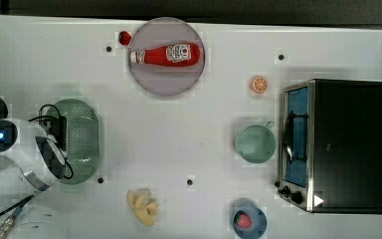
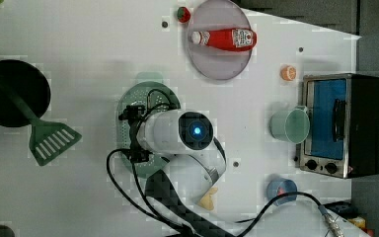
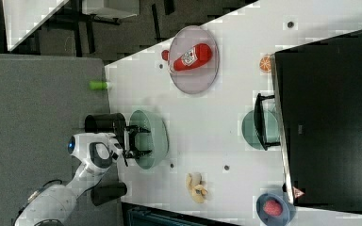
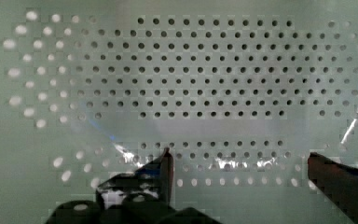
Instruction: Drag strainer right to left.
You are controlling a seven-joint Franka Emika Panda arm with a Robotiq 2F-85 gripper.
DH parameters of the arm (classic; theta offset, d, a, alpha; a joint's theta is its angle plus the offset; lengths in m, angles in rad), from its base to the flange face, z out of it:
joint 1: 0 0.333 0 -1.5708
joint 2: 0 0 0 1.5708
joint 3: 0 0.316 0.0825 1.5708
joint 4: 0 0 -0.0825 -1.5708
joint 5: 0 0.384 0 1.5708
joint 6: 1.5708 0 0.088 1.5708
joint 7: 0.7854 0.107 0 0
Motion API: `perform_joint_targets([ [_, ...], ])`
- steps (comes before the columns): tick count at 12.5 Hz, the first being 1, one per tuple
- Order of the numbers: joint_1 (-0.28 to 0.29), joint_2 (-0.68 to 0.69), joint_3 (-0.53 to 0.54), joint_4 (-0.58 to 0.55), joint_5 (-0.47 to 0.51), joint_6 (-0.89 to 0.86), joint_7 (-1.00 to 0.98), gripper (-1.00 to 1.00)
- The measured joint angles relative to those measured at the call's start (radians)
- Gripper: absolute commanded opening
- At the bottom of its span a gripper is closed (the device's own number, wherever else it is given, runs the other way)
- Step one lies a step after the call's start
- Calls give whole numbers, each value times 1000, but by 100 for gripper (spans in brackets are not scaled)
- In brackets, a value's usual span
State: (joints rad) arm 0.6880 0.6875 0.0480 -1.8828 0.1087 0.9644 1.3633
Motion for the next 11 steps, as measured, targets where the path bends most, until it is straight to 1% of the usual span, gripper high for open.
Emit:
perform_joint_targets([
  [2, 7, -15, -32, 2, -24, -82, -32, 100],
  [4, 11, -84, -62, -24, -30, -282, -126, 100],
  [5, 20, -141, -88, -45, -29, -362, -189, 100],
  [6, 16, -202, -104, -58, -32, -417, -245, 100],
  [7, 21, -269, -136, -57, -32, -480, -306, 100],
  [8, 21, -348, -166, -59, -21, -509, -372, 100],
  [9, 22, -433, -205, -54, -8, -522, -433, 100],
  [11, 30, -587, -316, -4, 11, -589, -551, 100],
])
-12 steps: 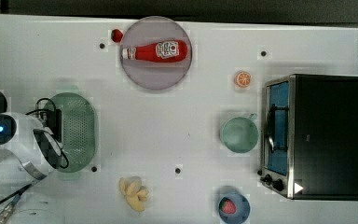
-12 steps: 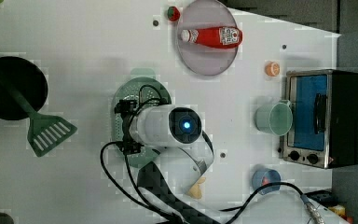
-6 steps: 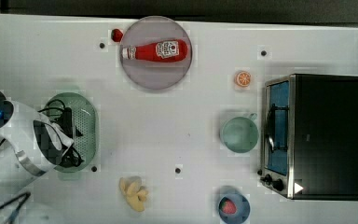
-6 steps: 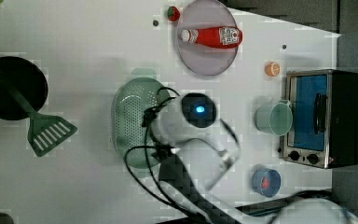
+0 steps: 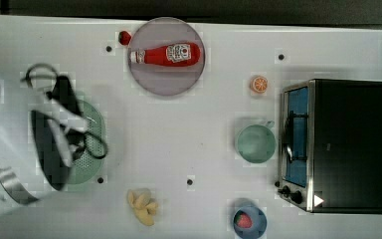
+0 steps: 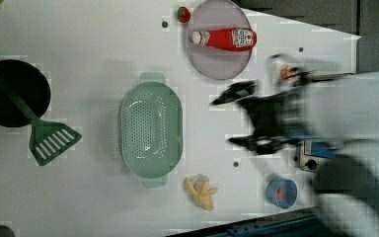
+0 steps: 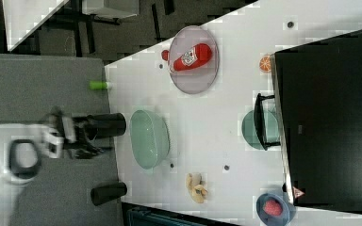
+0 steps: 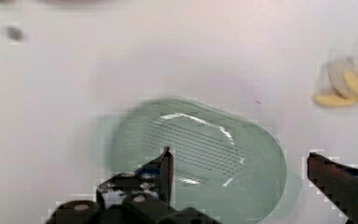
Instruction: Drag strainer right to left.
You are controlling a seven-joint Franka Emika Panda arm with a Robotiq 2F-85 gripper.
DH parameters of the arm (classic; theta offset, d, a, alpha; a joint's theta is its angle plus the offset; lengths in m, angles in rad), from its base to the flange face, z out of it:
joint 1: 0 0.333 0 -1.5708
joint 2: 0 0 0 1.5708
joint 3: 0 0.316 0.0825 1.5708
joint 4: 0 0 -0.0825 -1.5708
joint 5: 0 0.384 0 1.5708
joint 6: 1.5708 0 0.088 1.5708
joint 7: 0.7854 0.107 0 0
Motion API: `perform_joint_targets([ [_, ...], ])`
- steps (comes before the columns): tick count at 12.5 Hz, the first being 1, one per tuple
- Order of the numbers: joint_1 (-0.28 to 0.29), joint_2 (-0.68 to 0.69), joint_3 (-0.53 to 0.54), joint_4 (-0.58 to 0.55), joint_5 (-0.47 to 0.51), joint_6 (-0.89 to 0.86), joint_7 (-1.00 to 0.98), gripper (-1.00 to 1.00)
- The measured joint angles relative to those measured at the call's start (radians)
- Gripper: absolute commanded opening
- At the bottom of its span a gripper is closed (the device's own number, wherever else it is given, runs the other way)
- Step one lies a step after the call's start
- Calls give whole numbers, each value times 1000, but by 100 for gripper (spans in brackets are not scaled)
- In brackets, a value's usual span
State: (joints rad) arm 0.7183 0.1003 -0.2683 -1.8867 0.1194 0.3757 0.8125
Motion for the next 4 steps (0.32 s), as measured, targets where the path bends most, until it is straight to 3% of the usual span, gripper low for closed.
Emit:
perform_joint_targets([
  [3, -28, -194, -167, 72, -63, -66, -199, 100],
  [4, -56, -232, -218, 97, -124, -109, -282, 100],
])
